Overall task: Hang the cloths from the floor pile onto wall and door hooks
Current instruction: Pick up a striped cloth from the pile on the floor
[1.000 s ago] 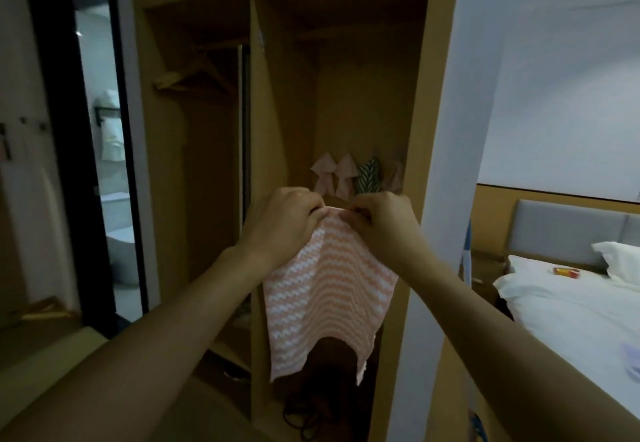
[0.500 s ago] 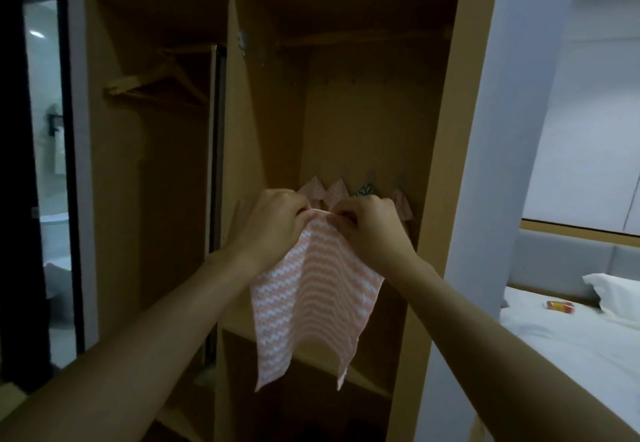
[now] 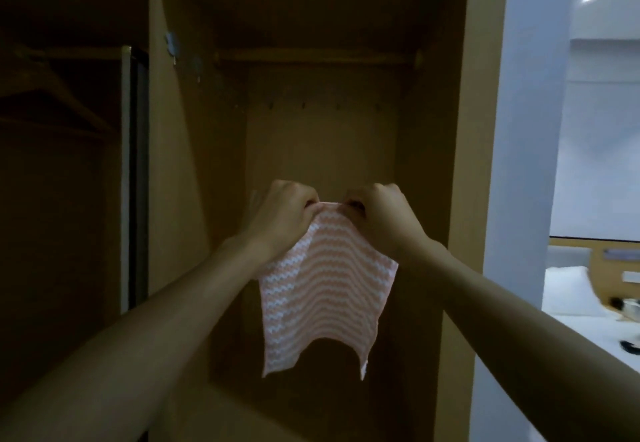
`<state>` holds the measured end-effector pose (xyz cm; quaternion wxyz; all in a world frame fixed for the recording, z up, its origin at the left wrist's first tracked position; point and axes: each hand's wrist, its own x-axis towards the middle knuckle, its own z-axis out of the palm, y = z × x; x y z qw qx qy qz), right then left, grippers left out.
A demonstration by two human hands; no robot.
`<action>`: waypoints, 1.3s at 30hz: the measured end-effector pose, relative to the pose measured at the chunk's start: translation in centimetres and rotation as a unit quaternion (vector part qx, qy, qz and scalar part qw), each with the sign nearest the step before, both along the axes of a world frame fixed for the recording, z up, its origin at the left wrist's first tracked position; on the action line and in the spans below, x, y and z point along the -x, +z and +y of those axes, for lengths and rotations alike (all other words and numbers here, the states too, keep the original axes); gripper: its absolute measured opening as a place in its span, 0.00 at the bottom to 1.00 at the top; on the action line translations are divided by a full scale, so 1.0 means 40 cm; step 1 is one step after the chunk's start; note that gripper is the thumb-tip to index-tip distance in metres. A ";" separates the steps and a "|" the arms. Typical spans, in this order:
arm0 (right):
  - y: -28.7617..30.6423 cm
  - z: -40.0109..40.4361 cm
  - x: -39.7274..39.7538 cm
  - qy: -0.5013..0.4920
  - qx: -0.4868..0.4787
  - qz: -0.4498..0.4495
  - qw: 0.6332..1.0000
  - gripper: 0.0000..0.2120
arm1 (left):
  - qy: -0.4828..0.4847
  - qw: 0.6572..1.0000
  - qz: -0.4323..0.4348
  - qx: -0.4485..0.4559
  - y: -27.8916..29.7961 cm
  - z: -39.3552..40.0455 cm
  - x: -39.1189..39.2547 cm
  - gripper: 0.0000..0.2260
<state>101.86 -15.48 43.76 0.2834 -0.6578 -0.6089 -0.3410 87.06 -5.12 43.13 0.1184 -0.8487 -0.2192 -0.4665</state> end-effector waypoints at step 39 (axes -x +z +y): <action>0.323 0.668 -0.674 -0.076 -0.060 0.211 0.973 0.09 | -0.083 0.994 -0.016 -0.069 0.317 0.719 -0.720 0.12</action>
